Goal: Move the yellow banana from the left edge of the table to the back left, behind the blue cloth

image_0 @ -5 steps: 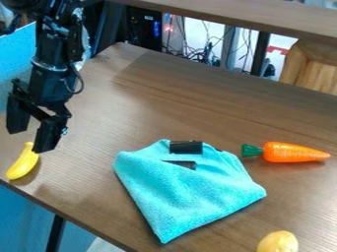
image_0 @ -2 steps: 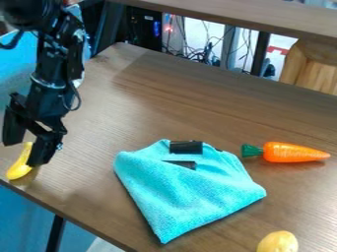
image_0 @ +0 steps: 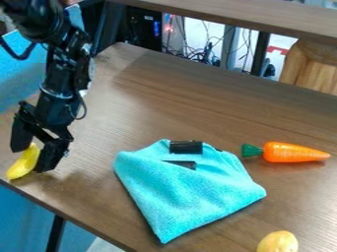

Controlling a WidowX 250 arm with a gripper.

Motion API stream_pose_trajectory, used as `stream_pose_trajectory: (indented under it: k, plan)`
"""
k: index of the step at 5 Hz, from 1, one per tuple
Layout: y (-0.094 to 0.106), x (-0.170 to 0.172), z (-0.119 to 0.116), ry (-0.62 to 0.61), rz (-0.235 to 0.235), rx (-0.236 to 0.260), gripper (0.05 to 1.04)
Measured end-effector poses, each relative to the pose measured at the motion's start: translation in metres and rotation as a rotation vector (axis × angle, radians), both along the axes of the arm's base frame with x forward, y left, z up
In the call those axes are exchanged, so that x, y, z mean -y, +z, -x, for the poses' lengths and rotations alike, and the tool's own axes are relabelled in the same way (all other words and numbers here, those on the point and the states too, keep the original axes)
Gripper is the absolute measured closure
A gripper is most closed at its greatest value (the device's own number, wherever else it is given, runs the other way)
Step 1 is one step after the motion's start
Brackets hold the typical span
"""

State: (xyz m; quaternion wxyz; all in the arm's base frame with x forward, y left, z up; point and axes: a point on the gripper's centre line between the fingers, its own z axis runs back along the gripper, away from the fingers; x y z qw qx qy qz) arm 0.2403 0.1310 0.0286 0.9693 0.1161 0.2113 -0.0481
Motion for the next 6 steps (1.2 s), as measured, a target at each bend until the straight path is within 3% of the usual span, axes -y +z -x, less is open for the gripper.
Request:
stream_pose_trajectory:
  k: [2, 3, 4, 5, 6]
  plan:
    - [-0.006, -0.002, -0.003, 0.014, -0.010, -0.014, 0.133]
    - [-0.007, -0.001, -0.004, 0.006, 0.001, -0.010, 0.400]
    - [-0.008, 0.003, -0.004, -0.001, 0.034, -0.009, 0.647]
    - [-0.008, -0.002, -0.003, 0.024, 0.079, 0.006, 0.667]
    - [0.007, 0.000, -0.013, 0.029, 0.176, 0.062, 0.668]
